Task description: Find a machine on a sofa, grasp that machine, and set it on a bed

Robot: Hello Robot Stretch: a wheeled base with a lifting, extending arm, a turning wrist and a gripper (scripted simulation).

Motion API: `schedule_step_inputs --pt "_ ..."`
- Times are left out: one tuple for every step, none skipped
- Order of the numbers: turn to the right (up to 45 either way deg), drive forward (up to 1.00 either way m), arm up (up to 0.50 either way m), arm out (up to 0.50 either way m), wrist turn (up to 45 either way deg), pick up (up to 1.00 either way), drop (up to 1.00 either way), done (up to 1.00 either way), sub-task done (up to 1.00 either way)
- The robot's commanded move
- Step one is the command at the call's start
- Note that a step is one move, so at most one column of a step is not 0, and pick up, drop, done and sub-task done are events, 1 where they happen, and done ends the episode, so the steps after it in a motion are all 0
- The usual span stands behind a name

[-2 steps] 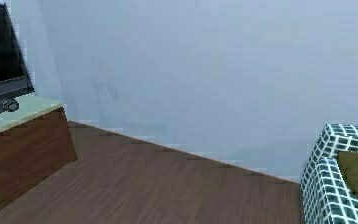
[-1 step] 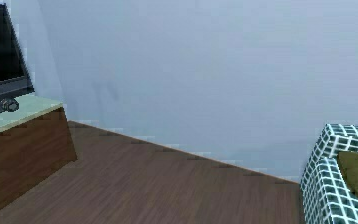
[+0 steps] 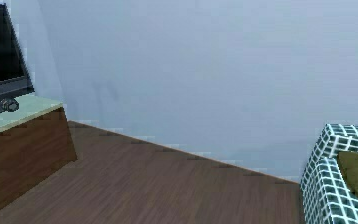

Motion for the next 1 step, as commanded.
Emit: schedule_step_inputs --pt "0.0 0.0 0.1 0.0 0.0 0.0 0.0 0.0 0.0"
